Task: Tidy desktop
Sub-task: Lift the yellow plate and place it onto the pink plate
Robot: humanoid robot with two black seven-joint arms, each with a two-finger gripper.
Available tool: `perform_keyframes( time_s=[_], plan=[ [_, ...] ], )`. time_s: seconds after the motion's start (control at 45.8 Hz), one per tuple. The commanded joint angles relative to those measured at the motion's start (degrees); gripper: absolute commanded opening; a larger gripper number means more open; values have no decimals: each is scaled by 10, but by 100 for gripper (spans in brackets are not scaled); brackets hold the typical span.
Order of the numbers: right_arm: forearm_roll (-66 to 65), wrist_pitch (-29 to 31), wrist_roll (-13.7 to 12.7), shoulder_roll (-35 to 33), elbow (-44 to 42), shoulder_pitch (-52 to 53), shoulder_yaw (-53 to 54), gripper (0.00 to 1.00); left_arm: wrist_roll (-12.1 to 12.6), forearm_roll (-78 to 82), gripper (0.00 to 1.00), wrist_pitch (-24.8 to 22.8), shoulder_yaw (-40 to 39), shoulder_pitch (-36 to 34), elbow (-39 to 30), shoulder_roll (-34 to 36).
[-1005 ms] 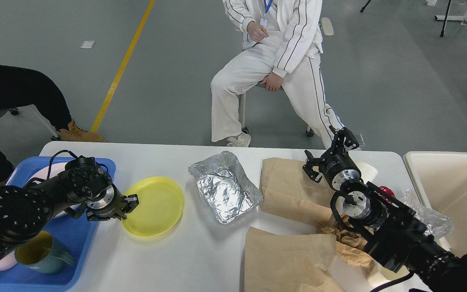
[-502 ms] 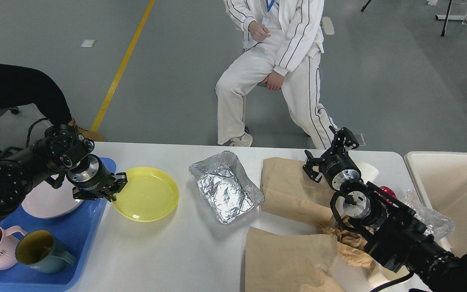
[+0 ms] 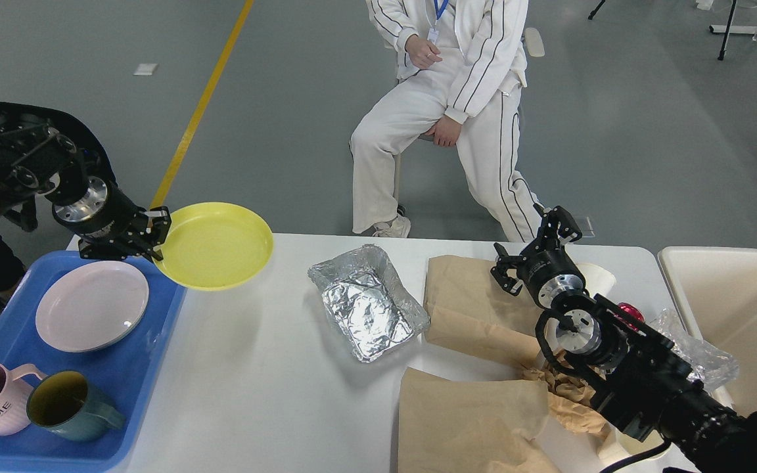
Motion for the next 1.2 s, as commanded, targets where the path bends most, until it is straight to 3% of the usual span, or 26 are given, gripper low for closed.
perform_keyframes(
  time_s=[0.0,0.131,0.284,0.655,0.743,0.874,1.179],
  plan=[
    [0,0,0,0,0,0,0,100,0,0,0,0,2,-48,0,23],
    [0,0,0,0,0,0,0,100,-1,0,0,0,4,-82,0,59],
    [-1,0,0,0,0,0,0,100,-1,0,0,0,5,-67,2,92],
    [0,0,0,0,0,0,0,100,-4,0,0,0,-2,107,45,110],
    [0,0,0,0,0,0,0,100,-4,-1,0,55,-8,137,46,109],
    [0,0,0,0,0,0,0,100,-4,0,0,100,-18,163,56,105],
    [-1,0,0,0,0,0,0,100,0,1,0,141,-21,190,87,84]
  ],
)
